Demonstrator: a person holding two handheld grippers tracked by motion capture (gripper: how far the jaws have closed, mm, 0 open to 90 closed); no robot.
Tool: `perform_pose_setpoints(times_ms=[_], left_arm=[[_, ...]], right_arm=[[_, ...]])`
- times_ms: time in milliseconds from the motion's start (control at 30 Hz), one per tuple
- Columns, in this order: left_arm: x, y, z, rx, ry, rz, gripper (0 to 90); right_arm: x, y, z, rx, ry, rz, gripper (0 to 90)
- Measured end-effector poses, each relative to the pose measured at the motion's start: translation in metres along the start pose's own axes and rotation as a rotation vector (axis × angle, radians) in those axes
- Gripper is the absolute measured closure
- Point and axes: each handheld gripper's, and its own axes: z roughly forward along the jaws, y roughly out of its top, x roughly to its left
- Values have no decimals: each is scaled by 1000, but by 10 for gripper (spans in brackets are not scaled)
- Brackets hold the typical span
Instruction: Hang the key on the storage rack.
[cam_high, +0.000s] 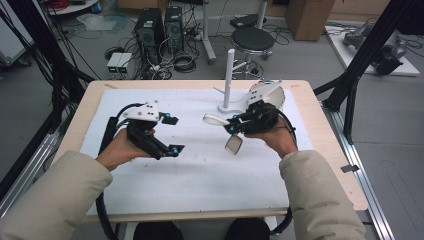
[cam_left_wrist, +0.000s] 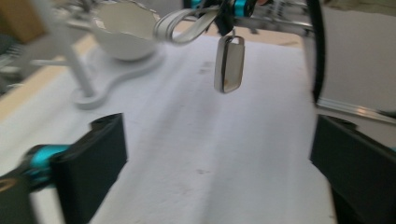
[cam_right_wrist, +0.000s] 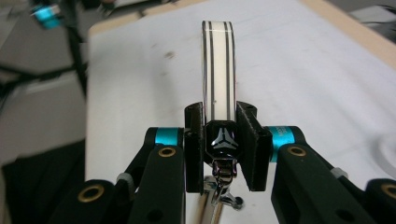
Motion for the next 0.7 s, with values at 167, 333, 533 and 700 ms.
perform_pose_setpoints(times_ms=[167,333,533,700], left_arm=[[4,-20,-31,-56,121,3,17],[4,-40,-56,-107,208,-6,17],[-5,-69,-72,-200,313,41,17],[-14,-92,-77,-263,352,25,17]], right_arm=[[-17,-4,-12,-54,-77,100,743],[-31,-1,-19,-77,-118,142,743],[-48,2,-21,-97,-134,186,744],[-66,4,-18,-89,-154,207,744]])
